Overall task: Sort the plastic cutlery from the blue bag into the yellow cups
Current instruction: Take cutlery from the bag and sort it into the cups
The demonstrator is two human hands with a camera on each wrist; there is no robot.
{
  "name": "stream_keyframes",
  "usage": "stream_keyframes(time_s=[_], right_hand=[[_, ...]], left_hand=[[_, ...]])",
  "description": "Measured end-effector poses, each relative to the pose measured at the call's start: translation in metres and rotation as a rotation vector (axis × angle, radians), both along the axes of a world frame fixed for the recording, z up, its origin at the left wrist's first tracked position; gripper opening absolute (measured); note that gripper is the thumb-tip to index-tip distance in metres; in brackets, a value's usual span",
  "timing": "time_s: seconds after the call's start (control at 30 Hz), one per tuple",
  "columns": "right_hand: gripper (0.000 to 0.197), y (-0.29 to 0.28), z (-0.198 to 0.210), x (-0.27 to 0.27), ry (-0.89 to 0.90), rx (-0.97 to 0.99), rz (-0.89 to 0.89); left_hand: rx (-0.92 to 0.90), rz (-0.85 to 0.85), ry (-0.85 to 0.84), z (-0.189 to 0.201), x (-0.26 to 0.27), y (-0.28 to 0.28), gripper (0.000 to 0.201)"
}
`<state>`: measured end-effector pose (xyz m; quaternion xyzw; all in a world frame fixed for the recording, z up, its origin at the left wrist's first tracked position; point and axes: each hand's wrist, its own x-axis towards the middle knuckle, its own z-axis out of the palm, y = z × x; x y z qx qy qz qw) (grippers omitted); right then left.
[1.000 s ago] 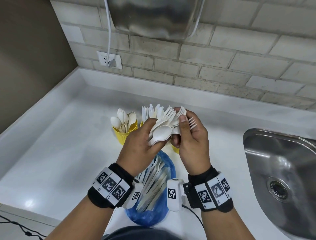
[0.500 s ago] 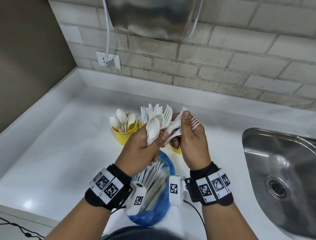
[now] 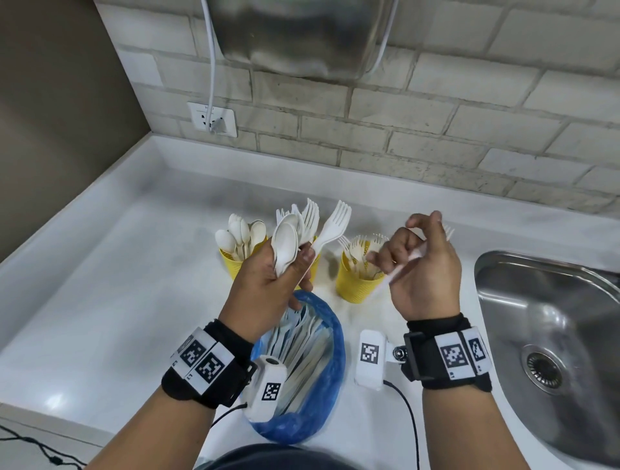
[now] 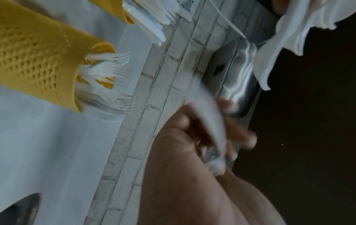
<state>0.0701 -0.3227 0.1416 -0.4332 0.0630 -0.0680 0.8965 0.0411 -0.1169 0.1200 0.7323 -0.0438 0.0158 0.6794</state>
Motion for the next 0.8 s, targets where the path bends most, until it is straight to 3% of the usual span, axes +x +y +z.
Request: stream_keyframes(time_s=[0.13,0.27,0.4,0.57,0.63,0.8], right_hand=[[0.019,-0.007,-0.011,0.003,0.266,-0.126,0.057],[0.024,0.007,-0.016,-0.001,0.335,-0.149,0.131],[0.03,0.027,-0.016,-0.005,0.211,-0.268,0.083],[0.038,0.033,-0.019,0.0,0.026,-0.792,0.01],[0.039,0.034,-0.016,-0.001,0.028,-0.818,0.038],[0.059,0.037,-0.013,-0.007,-0.024,-0.854,0.139]], left_hand=[[-0.03,-0.032,-0.001,0.001,0.0,-0.002,0.012],[-0.062,-0.031,0.03,0.002,0.0,-0.009,0.023],[-0.018,-0.037,0.025,-0.001,-0.001,-0.013,0.033],[0.063,-0.096,0.047,-0.006,0.0,-0.014,0.019],[0.1,-0.128,0.057,-0.01,0.002,-0.012,0.025],[-0.109,-0.274,0.183,-0.002,-0.003,-0.013,0.032]])
